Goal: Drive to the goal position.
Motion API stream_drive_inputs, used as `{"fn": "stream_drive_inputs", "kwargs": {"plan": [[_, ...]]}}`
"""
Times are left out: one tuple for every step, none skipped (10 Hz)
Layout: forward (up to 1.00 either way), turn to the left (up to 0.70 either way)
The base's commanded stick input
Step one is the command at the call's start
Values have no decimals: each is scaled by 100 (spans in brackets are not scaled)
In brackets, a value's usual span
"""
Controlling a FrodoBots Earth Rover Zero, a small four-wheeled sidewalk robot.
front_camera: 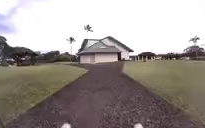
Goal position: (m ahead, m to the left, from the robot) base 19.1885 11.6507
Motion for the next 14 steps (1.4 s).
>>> {"fn": "stream_drive_inputs", "kwargs": {"plan": [[70, -21], [70, -7], [70, -6], [70, -32], [70, -3], [70, 5], [70, 4], [70, 0], [70, 6], [70, 1], [70, 2], [70, 2], [70, 0], [70, 0]]}}
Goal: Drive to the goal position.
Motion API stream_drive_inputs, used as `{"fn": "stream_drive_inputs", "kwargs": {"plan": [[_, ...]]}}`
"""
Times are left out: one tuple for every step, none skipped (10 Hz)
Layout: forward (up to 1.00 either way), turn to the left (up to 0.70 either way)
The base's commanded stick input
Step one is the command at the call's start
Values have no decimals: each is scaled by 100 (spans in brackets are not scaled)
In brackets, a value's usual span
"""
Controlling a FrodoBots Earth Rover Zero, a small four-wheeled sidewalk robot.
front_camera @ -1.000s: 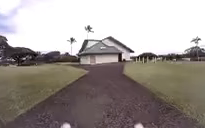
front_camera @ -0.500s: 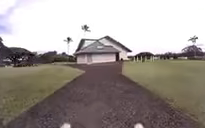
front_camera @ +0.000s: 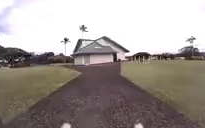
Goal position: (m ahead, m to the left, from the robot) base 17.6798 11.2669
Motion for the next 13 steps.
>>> {"fn": "stream_drive_inputs", "kwargs": {"plan": [[70, 0], [70, 0], [70, 0], [70, 0], [70, 0], [70, 0], [70, 0], [70, 0], [70, 0], [70, 0], [70, 0], [70, 0], [70, 0]]}}
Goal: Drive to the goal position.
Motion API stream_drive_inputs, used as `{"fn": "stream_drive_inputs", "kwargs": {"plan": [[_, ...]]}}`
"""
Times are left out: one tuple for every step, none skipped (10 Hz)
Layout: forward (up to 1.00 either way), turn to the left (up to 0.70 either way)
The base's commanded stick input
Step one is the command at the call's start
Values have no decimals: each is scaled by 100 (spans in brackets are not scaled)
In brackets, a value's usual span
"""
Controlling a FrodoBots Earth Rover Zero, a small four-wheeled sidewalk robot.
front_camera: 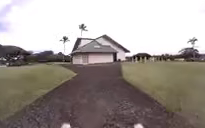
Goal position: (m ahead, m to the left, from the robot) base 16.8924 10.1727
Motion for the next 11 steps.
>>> {"fn": "stream_drive_inputs", "kwargs": {"plan": [[70, 0], [70, 0], [70, 0], [70, 0], [70, 0], [70, -33], [70, -24], [70, 0], [70, 0], [70, 0], [70, 2]]}}
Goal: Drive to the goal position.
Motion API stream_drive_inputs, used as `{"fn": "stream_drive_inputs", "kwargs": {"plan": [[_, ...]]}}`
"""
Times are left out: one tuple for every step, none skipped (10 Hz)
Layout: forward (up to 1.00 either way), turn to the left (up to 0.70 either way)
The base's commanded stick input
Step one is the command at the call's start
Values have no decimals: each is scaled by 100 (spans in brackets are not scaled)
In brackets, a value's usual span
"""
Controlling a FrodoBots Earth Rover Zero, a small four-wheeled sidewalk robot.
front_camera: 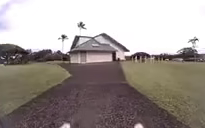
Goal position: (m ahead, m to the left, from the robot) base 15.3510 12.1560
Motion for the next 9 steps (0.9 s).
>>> {"fn": "stream_drive_inputs", "kwargs": {"plan": [[70, 2], [70, 0], [70, 0], [70, 0], [70, 0], [70, 0], [70, 0], [70, 0], [70, 0]]}}
